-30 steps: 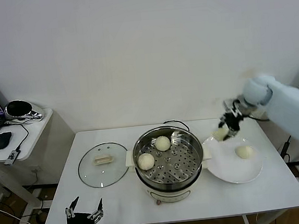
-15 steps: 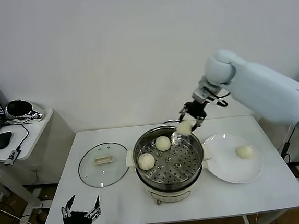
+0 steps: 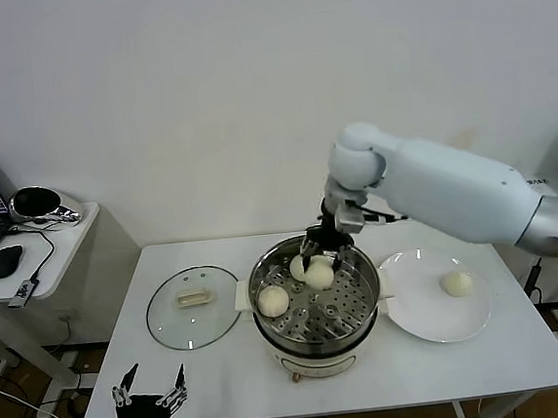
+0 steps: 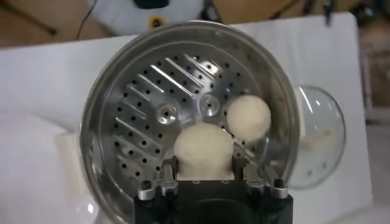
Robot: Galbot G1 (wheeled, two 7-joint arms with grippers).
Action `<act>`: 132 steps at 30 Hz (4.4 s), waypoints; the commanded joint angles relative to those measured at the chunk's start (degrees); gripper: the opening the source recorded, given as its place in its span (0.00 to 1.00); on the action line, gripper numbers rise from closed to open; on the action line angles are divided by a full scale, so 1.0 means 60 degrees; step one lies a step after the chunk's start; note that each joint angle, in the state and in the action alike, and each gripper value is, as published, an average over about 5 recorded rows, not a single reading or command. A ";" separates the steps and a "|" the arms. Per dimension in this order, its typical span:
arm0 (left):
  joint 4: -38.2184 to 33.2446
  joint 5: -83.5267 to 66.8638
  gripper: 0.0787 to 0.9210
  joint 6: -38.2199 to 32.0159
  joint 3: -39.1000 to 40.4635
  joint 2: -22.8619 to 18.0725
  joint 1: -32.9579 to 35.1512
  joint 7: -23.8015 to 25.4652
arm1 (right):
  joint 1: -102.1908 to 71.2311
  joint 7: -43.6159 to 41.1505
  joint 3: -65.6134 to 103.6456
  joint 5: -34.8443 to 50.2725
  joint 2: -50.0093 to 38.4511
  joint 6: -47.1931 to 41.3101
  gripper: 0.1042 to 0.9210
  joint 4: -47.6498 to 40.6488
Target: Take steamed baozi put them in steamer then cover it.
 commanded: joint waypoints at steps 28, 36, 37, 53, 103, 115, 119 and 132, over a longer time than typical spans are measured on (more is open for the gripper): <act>0.0082 -0.0032 0.88 -0.0015 -0.0001 -0.0056 -0.0120 0.0020 | -0.0430 0.0104 -0.1168 0.0150 0.0298 0.0142 0.56 0.0916; 0.0081 -0.0030 0.88 0.0004 0.0009 -0.0047 -0.0146 0.0026 | -0.0068 0.0073 -0.0726 0.0575 -0.0225 -0.0864 0.78 0.1206; 0.0068 -0.0029 0.88 0.0008 0.0014 -0.0047 -0.0143 0.0026 | 0.0013 0.0038 -0.0562 0.0658 -0.0321 -0.0999 0.81 0.1190; -0.0073 -0.0029 0.88 0.0089 0.0197 0.0166 -0.0131 0.0099 | 0.0623 0.0225 0.0685 0.2013 -0.3810 -0.7125 0.88 -0.0129; 0.0095 0.0221 0.88 0.0245 0.0267 0.0207 0.0007 0.0179 | -0.4649 0.2194 0.5138 -0.4249 -0.1941 -0.5783 0.88 -0.6240; 0.0156 0.0208 0.88 0.0234 0.0247 0.0218 0.0024 0.0186 | -0.4715 0.2346 0.5283 -0.4373 -0.1756 -0.5816 0.88 -0.6600; 0.0174 0.0203 0.88 0.0231 0.0233 0.0224 0.0026 0.0186 | -0.4736 0.2403 0.5344 -0.4456 -0.1693 -0.5798 0.88 -0.6701; 0.0207 0.0218 0.88 0.0227 0.0283 0.0210 0.0034 0.0176 | -0.4692 0.2524 0.5392 -0.4500 -0.1518 -0.5785 0.88 -0.7028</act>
